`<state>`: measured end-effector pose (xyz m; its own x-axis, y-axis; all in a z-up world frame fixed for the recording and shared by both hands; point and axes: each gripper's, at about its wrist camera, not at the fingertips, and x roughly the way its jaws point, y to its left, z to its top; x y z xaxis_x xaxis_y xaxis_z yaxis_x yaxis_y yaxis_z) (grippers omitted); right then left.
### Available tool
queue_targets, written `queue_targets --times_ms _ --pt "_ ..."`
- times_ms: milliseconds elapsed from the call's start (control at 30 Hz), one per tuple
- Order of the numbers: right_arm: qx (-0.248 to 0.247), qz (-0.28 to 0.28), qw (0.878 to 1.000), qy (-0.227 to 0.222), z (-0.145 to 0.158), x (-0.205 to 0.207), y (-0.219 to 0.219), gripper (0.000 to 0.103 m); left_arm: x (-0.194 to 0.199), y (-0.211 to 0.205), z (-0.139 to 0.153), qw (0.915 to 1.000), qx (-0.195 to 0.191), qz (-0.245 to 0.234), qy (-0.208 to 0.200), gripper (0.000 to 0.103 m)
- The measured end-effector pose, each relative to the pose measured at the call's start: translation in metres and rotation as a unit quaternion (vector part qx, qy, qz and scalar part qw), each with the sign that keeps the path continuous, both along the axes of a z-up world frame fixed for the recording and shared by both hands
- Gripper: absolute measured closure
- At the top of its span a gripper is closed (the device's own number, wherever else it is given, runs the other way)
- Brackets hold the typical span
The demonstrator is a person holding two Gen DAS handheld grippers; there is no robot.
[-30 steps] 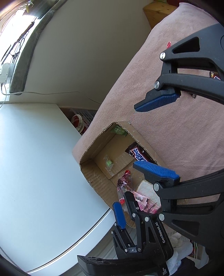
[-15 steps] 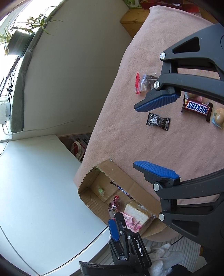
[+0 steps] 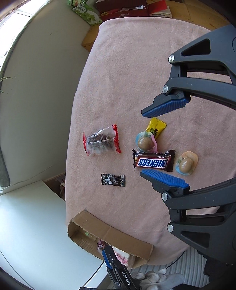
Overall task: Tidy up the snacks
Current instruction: 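Move both tools back over the black candy and Snickers bar, then grasp the black-wrapped candy with left gripper while right grasps Snickers bar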
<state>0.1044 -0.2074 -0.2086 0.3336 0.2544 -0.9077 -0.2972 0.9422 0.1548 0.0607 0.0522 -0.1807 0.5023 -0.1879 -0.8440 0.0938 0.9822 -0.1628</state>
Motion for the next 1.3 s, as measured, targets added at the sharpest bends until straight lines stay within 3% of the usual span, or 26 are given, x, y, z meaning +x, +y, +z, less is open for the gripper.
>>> queue_targets --times_ms 133,267,433,967,1300 --pt "0.015 0.001 1.0 0.01 -0.009 -0.012 -0.003 0.043 0.003 -0.019 -0.006 0.9998 0.0 -0.021 0.008 0.063" --pt "0.028 0.014 0.999 0.028 -0.019 -0.02 0.0 0.06 0.007 -0.035 -0.012 0.9992 -0.009 -0.035 0.017 0.063" --pt "0.05 0.023 0.997 0.049 -0.032 -0.021 0.009 0.07 0.014 -0.055 -0.02 0.9977 -0.022 -0.055 0.032 0.064" --pt "0.032 0.029 0.996 0.079 -0.065 0.001 0.028 0.071 0.056 -0.099 -0.044 0.9945 -0.039 -0.07 0.067 0.064" --pt "0.017 0.013 0.996 0.082 -0.075 0.006 0.036 0.071 0.072 -0.12 -0.061 0.9931 -0.019 -0.079 0.084 0.064"
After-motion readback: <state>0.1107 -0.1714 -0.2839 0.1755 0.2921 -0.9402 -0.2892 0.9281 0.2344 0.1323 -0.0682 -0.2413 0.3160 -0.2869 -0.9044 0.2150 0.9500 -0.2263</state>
